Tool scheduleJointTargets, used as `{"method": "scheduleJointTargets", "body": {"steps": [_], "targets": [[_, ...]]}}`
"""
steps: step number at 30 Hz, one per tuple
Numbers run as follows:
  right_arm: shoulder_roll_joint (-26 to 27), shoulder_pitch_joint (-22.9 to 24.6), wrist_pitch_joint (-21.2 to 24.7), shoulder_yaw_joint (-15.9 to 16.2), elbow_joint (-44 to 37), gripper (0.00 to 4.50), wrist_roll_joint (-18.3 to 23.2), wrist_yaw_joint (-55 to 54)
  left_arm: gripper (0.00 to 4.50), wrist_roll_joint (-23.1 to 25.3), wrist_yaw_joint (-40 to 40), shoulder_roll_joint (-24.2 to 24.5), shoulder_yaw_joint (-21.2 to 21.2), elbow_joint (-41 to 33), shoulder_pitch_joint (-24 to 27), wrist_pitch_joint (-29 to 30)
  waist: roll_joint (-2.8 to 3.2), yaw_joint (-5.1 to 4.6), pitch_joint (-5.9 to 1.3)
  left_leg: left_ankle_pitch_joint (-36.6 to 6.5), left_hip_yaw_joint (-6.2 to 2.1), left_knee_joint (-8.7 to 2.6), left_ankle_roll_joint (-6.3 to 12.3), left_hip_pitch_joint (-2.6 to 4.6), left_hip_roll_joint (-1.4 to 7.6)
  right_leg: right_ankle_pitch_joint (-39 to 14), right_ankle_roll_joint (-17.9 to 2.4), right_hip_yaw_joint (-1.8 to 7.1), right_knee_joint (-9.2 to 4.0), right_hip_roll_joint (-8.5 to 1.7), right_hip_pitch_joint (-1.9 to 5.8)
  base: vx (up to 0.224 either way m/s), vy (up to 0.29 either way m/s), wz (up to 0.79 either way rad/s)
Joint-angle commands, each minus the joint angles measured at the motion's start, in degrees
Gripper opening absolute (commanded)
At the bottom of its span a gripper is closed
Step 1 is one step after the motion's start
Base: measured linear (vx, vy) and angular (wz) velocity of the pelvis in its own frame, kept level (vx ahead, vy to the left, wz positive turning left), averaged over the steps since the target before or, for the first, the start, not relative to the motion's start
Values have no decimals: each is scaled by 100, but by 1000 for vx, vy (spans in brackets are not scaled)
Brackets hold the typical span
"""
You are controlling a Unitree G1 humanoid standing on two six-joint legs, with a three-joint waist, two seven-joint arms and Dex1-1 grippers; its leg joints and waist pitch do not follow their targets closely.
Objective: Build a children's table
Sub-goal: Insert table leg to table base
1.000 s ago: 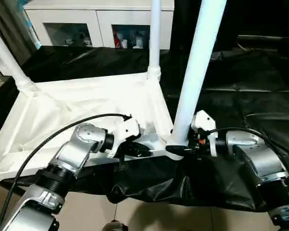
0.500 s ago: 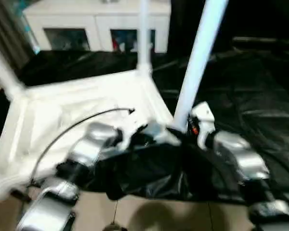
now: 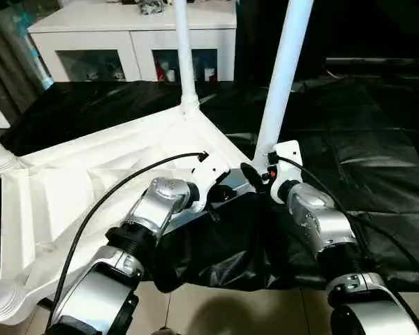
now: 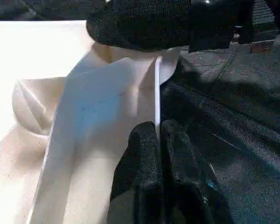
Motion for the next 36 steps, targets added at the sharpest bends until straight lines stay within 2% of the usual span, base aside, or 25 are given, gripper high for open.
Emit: {"method": "scheduleJointTargets", "body": {"steps": [1, 2, 3, 4, 6, 7, 8, 10, 13, 16, 22, 23, 25, 26, 29, 32, 36], "targets": [[129, 107, 135, 436, 57, 380, 139, 621, 0, -65, -211, 9, -17, -263, -138, -303, -43, 8, -409, -1603, -89, -454, 175, 6, 141, -1841, -993, 220, -531, -391, 275, 0, 0, 0], [81, 117, 124, 448, 5, 380, 150, 731, 0, -71, -299, 52, -30, -297, -104, -343, -41, 16, -429, -1455, -79, -439, 204, 9, 149, -1593, -1075, 230, -510, -391, 268, 0, 0, 0], [7, 142, 112, 465, -76, 380, 155, 894, 0, -88, -435, 115, -52, -355, -52, -384, -41, 16, -429, -1455, -79, -439, 204, 9, 149, -1593, -1075, 230, -510, -391, 268, 0, 0, 0], [-85, 177, 94, 505, -180, 380, 151, 1088, 0, -104, -580, 186, -79, -418, 5, -433, -46, 30, -443, -1310, -69, -416, 261, -10, 147, -1389, -1149, 231, -490, -398, 286, 0, 0, 0], [-370, 303, 92, 646, -491, 380, 146, 1589, 0, -156, -990, 372, -148, -607, 152, -527, -41, 47, -469, -1073, -53, -385, 347, -15, 153, -1045, -1215, 236, -455, -384, 273, 0, 0, 0], [-520, 369, 88, 722, -644, 380, 140, 1822, 0, -176, -1182, 469, -187, -705, 222, -556, -50, 73, -486, -969, -62, -375, 374, -22, 159, -864, -1223, 229, -428, -381, 299, 0, 0, 0], [-684, 430, 106, 789, -781, 380, 137, 2038, 0, -157, -1365, 593, -256, -797, 287, -616, -35, 90, -497, -780, -57, -357, 468, -48, 165, -527, -1307, 224, -380, -368, 289, 0, 0, 0], [-1050, 565, 25, 960, -1019, 380, 88, 2570, 0, -207, -1736, 803, -312, -944, 394, -665, -11, 105, -528, -654, -40, -324, 568, -39, 182, -166, -1464, 213, -333, -357, 260, 0, 0, 0], [-1388, 730, -27, 1110, -1317, 380, 91, 3124, 0, -347, -2105, 938, -290, -1098, 472, -657, -3, 143, -495, -828, -33, -334, 587, -39, 200, -306, -1488, 213, -352, -358, 248, 0, 0, 0], [-1623, 852, 5, 1184, -1572, 380, 131, 3475, 0, -437, -2410, 1072, -296, -1256, 547, -634, 4, 195, -487, -1057, -30, -352, 478, -14, 212, -579, -1459, 224, -368, -360, 228, 0, 0, 0], [-1918, 993, 105, 1302, -1919, 380, 247, 3895, 0, -560, -2788, 1292, -298, -1466, 631, -610, -1, 202, -469, -1258, -27, -367, 380, -12, 204, -978, -1369, 239, -408, -375, 224, 0, 0, 0], [-1928, 994, 109, 1305, -1929, 356, 246, 3910, 0, -553, -2813, 1304, -292, -1460, 628, -615, -14, 201, -466, -1274, -24, -367, 369, -7, 200, -1073, -1345, 241, -422, -380, 222, 0, 0, 0], [-1917, 993, 108, 1310, -1928, 356, 234, 3918, 0, -533, -2848, 1315, -284, -1446, 626, -627, -13, 203, -465, -1260, -23, -365, 352, -7, 196, -1185, -1304, 242, -432, -379, 214, 0, 0, 0], [-1887, 991, 100, 1310, -1918, 342, 236, 3908, 0, -529, -2857, 1316, -280, -1446, 628, -627, -12, 204, -465, -1248, -27, -366, 343, -13, 196, -1235, -1283, 241, -434, -379, 216, 0, 0, 0], [-1847, 1021, 161, 1320, -1983, 312, 271, 3922, 0, -533, -2882, 1322, -271, -1492, 655, -599, -10, 205, -481, -1139, -33, -361, 349, -21, 199, -1066, -1295, 236, -411, -370, 219, 0, 0, 0], [-1829, 1072, 229, 1337, -2046, 301, 345, 3957, 0, -537, -2867, 1308, -295, -1502, 674, -598, -10, 211, -489, -1069, -32, -351, 374, -24, 198, -912, -1330, 235, -394, -366, 222, 0, 0, 0], [-1774, 1157, 280, 1332, -2062, 280, 416, 3936, 0, -525, -2832, 1264, -298, -1485, 674, -593, -13, 225, -488, -1057, -30, -348, 394, -31, 194, -928, -1311, 234, -399, -370, 226, 0, 0, 0]]}}
